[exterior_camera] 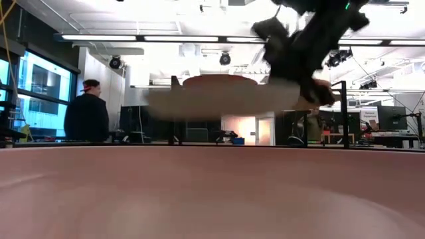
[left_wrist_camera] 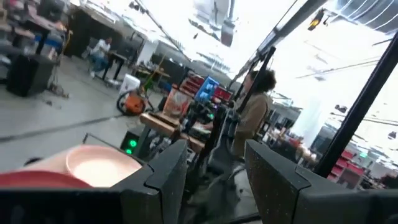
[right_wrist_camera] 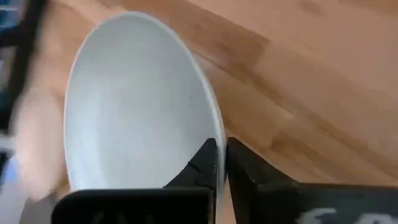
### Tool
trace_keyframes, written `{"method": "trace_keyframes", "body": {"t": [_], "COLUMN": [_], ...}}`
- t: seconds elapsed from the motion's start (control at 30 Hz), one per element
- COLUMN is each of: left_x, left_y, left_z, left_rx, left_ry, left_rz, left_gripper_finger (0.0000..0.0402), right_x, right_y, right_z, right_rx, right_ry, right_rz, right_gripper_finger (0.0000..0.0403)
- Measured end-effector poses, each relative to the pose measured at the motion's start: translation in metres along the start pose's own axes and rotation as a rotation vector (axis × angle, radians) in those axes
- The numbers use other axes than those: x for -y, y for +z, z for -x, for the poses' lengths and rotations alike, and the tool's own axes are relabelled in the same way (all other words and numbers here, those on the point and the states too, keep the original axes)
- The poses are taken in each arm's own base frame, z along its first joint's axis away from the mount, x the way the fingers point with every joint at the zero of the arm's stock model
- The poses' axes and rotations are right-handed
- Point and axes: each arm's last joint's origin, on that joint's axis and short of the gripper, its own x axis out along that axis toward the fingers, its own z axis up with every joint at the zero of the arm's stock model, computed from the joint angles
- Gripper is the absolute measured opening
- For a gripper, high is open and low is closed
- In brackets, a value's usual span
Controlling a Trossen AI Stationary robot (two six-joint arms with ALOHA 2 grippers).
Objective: Place and stack plates onto a shelf
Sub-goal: Stack the blue plate into the orange plate
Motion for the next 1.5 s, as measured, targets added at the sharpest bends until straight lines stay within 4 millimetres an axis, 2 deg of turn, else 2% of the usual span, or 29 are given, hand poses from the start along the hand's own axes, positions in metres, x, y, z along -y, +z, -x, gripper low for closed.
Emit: {"method": "trace_keyframes", "body": {"t": [0.27,0.33,0.43,0.57,0.67,0.83,1.0,1.23,1.5], "left_x": [-0.003,-0.003,-0.003,-0.003,-0.003,-0.003,-0.003,-0.003,-0.003], "left_y": [0.005,0.005,0.004,0.004,0.004,0.004,0.004,0.004,0.004], "left_z": [0.004,0.004,0.003,0.003,0.003,0.003,0.003,0.003,0.003], "left_rx": [0.060,0.064,0.063,0.064,0.063,0.063,0.063,0.063,0.063], "left_ry": [0.107,0.116,0.116,0.115,0.116,0.115,0.115,0.115,0.115], "left_rz": [-0.028,-0.028,-0.028,-0.001,0.000,0.006,0.006,0.006,0.006], "left_gripper_finger": [0.0152,0.0152,0.0152,0.0152,0.0152,0.0152,0.0152,0.0152,0.0152], "right_x": [-0.009,-0.007,0.004,0.022,0.032,0.023,0.019,0.034,0.037], "right_y": [0.034,0.044,0.063,0.090,0.110,0.147,0.174,0.192,0.194], "right_z": [0.090,0.107,0.121,0.124,0.120,0.116,0.110,0.112,0.113], "right_rx": [0.284,0.386,0.528,0.641,0.657,0.593,0.489,0.414,0.380], "right_ry": [0.224,0.257,0.218,0.160,0.124,-0.006,-0.172,-0.180,-0.146], "right_rz": [-0.004,-0.018,-0.084,-0.183,-0.214,-0.124,-0.020,-0.032,-0.024], "right_gripper_finger": [0.0001,0.0000,0.0000,0.0000,0.0000,0.0000,0.0000,0.0000,0.0001]}}
